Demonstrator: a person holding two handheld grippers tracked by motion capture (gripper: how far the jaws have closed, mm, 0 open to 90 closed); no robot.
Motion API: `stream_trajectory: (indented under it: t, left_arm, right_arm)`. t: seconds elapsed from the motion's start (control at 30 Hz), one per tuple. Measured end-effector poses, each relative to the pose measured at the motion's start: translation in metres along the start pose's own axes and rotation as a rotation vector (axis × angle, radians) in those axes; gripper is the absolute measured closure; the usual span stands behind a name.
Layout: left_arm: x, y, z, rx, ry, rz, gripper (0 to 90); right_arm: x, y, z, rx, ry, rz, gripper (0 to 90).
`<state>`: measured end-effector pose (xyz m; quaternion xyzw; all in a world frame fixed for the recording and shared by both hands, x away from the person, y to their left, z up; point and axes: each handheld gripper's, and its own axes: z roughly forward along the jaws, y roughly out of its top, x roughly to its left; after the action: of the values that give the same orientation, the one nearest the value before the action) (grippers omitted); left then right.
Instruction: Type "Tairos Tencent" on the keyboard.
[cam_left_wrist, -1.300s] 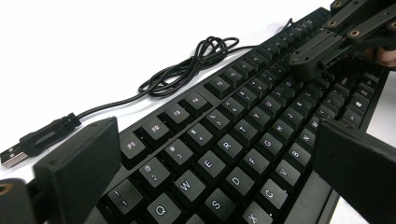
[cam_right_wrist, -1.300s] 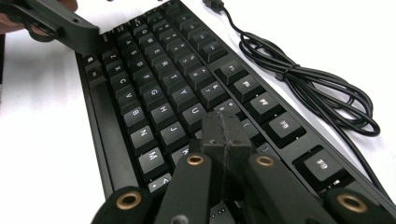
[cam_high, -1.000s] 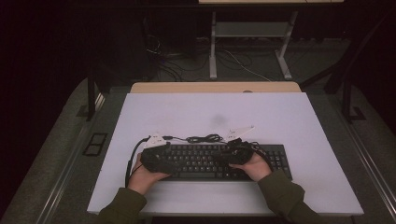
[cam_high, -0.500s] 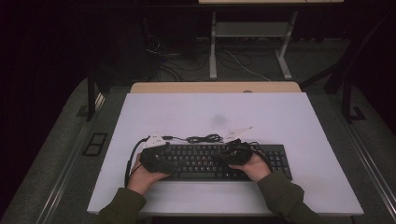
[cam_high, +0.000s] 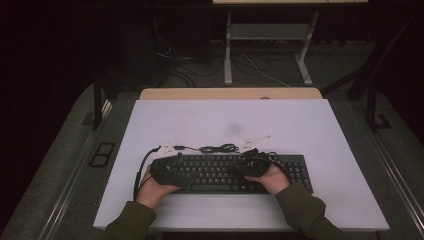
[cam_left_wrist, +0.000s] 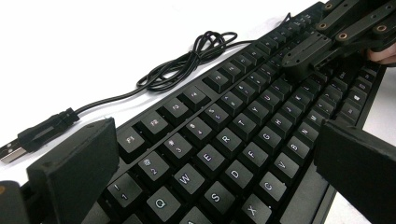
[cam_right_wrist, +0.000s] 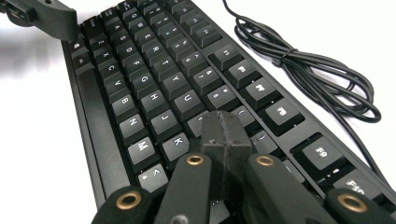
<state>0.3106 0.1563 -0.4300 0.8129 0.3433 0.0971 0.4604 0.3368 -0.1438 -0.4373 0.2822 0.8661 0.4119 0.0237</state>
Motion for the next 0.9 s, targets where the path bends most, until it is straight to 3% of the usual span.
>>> stream_trajectory:
  t: [0.27, 0.9]
  left_arm:
    - [0.000, 0.000, -0.001, 0.000, 0.000, 0.000, 0.0]
    - [0.001, -0.002, -0.005, 0.012, -0.009, 0.021, 25.5]
  right_arm:
    - [0.000, 0.002, -0.004, -0.029, 0.002, 0.001, 83.7]
    - [-0.012, 0.002, -0.013, -0.114, -0.005, 0.067, 38.8]
